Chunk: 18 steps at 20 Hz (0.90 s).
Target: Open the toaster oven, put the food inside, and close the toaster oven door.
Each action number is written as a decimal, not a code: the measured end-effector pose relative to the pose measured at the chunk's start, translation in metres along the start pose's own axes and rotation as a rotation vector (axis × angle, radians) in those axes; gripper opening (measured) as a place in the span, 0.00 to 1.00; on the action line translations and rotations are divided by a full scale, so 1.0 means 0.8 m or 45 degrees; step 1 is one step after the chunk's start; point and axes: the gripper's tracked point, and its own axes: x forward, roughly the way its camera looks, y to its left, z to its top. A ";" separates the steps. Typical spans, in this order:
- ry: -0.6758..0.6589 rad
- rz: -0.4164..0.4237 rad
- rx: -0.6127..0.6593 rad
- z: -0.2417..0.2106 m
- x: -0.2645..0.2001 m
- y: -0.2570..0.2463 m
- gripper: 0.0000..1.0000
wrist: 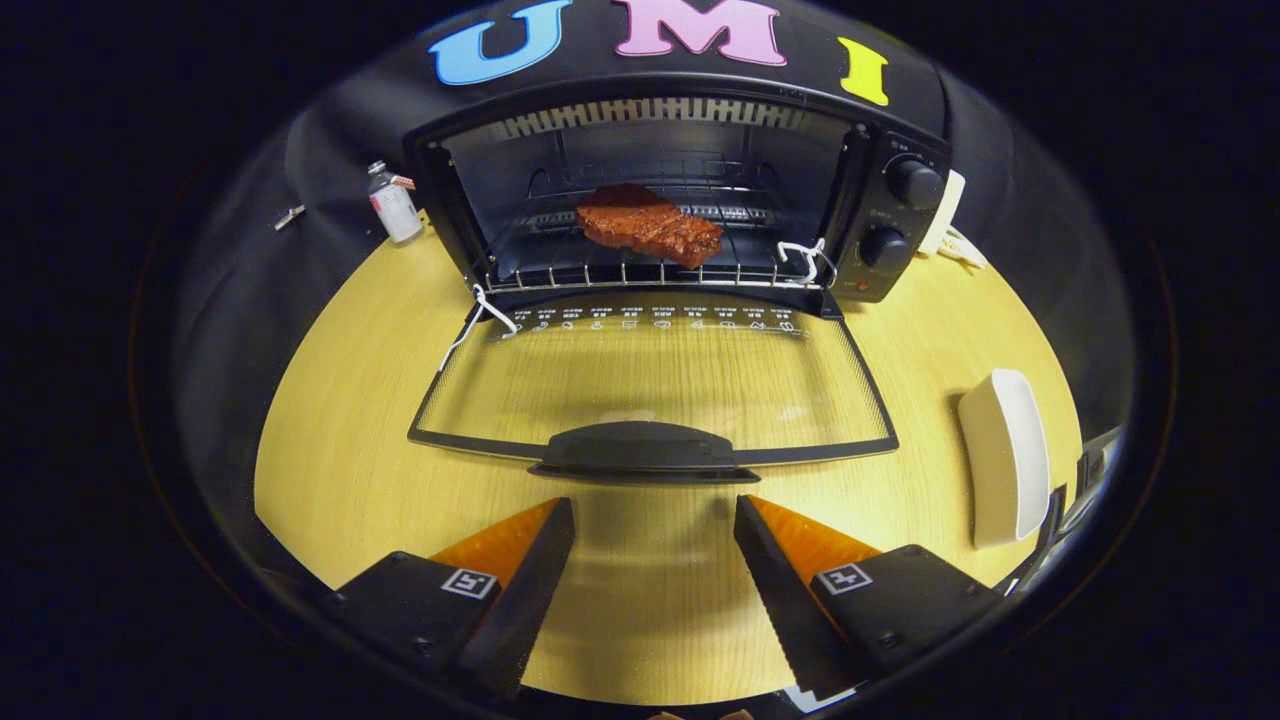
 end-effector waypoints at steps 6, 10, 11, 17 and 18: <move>-0.003 -0.073 0.017 0.007 0.016 0.001 0.99; -0.003 -0.079 0.032 0.007 0.015 0.004 0.99; 0.000 -0.078 0.032 0.007 0.015 0.003 0.99; -0.007 -0.049 0.047 0.012 0.002 0.006 0.99; -0.008 -0.048 0.045 0.013 -0.002 0.006 0.99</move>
